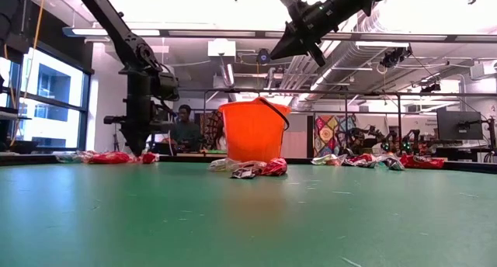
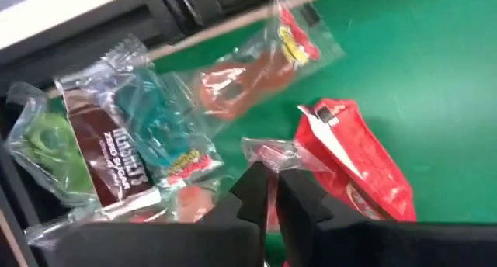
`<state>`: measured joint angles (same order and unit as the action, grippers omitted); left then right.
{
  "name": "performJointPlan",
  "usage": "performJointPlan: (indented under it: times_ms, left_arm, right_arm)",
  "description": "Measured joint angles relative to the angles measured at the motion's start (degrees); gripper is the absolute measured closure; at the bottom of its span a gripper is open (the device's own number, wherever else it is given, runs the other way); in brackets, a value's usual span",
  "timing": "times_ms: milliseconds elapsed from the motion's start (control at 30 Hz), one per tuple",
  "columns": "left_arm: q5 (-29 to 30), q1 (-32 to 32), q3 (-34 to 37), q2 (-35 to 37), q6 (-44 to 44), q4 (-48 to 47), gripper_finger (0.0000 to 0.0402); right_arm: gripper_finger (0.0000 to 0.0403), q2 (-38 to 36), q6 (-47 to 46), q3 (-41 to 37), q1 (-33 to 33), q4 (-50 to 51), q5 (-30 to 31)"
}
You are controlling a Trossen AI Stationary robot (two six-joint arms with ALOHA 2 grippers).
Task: Sort candy by brand, put in halloween buckets
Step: Put the red gummy pack into the pink bucket
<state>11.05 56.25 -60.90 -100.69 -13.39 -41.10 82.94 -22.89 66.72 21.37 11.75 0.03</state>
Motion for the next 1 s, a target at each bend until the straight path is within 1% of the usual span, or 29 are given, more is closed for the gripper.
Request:
performJointPlan:
  times_ms: [67, 133, 233, 367, 467, 533, 600, 700, 767, 900, 1000]
  left_arm:
    - [-0.5, 0.0, 0.0, 0.4, -0.2, -1.3, 0.0388]
    - [-2.4, 0.0, 0.0, 1.7, -0.5, -2.1, 0.0397]
    - [-5.3, -0.2, 0.0, 5.5, -1.4, -2.8, 0.0399]
    - [-8.7, -2.7, 0.0, 14.1, -1.9, -4.0, 0.0401]
    - [-12.6, -7.8, 0.0, 22.1, -0.9, -7.7, 0.0401]
    - [-14.9, -13.3, 0.0, 27.7, -1.4, -11.5, 0.0401]
    - [-16.4, -20.4, 0.0, 33.2, -3.7, -15.7, 0.0401]
    - [-19.0, -33.8, 0.0, 40.2, -10.8, -20.8, 0.0401]
    - [-20.6, -43.8, 0.0, 43.9, -17.3, -23.2, 0.0401]
    - [-24.0, -63.5, 0.0, 47.5, -32.0, -23.9, 0.0401]
    - [-24.1, -76.3, 0.0, 46.8, -40.7, -23.4, 0.0401]
  right_arm:
    - [0.0402, 0.0, 0.0, 0.0, 0.0, 0.0, 0.0]
    - [0.0402, 0.0, 0.0, 0.0, 0.0, 0.1, 0.0]
    - [0.0402, 0.0, 1.0, 0.0, 0.0, 0.1, 0.0]
    - [0.0402, 0.0, 1.3, 0.0, 0.0, 0.1, 0.0]
    - [0.0402, 0.0, 1.3, 0.0, 0.0, 0.0, 0.0]
    - [0.0402, 0.0, 1.6, 0.0, 0.0, 0.0, 0.0]
    - [0.0402, 0.0, 2.4, 0.0, 0.0, 0.0, -0.2]
    - [0.0402, 0.0, 3.1, 0.0, 0.0, 0.0, -2.8]
    - [0.0402, 0.0, 3.9, 0.0, 0.0, 0.0, -4.7]
    - [0.0402, 0.0, 5.0, 0.0, 0.0, 0.0, -5.1]
    - [0.0402, 0.0, 6.5, 0.0, 0.0, 0.0, -5.1]
